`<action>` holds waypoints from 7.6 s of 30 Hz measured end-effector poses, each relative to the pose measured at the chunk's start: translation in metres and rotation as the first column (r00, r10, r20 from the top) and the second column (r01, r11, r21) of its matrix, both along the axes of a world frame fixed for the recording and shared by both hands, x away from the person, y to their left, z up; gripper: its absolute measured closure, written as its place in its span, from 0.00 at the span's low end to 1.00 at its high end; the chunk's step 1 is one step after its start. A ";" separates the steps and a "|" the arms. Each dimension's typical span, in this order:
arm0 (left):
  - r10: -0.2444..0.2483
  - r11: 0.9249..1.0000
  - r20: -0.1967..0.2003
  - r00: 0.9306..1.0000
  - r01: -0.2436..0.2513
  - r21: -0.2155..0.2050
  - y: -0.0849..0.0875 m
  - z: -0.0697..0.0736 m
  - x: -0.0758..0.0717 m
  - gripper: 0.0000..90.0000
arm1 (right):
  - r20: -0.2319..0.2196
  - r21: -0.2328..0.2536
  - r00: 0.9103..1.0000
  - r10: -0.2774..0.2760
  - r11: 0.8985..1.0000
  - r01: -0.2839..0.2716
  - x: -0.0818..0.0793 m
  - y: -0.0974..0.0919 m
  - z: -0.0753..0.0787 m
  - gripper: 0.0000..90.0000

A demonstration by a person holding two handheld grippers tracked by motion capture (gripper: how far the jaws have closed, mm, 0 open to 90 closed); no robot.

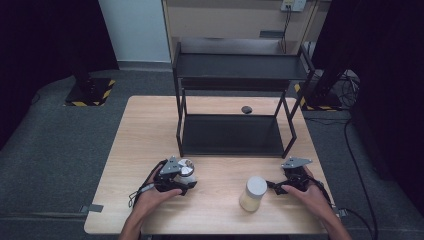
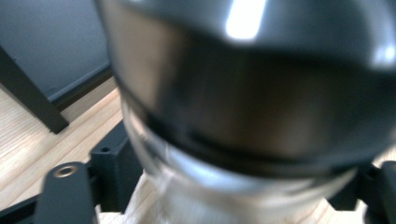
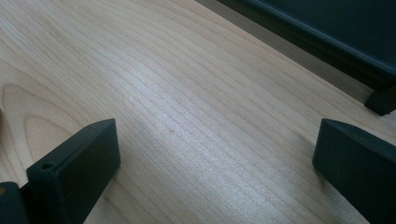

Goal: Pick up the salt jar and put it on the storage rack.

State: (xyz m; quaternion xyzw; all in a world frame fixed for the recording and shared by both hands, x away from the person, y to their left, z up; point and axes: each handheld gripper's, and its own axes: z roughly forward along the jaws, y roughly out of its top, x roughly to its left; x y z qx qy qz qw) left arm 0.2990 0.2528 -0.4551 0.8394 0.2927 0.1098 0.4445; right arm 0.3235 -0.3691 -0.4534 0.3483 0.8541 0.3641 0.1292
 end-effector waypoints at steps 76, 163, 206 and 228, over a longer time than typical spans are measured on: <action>-0.308 0.944 0.036 0.951 0.301 0.136 -0.081 0.268 0.131 0.33 | 0.002 -0.001 1.000 -0.020 1.000 0.020 -0.004 0.002 0.000 0.02; 0.201 0.977 0.035 0.979 -0.203 0.068 -0.146 0.315 0.211 0.33 | 0.000 0.000 1.000 -0.023 1.000 0.023 -0.004 0.002 0.000 0.02; 0.009 0.996 0.153 0.988 -0.023 0.088 -0.103 0.326 0.110 0.06 | -0.001 -0.005 0.999 -0.035 0.999 0.035 -0.006 0.003 0.001 0.02; -0.227 0.967 0.156 0.961 0.203 0.155 -0.103 0.260 0.090 0.06 | 0.003 -0.001 0.999 -0.036 0.999 0.036 -0.007 0.003 0.000 0.02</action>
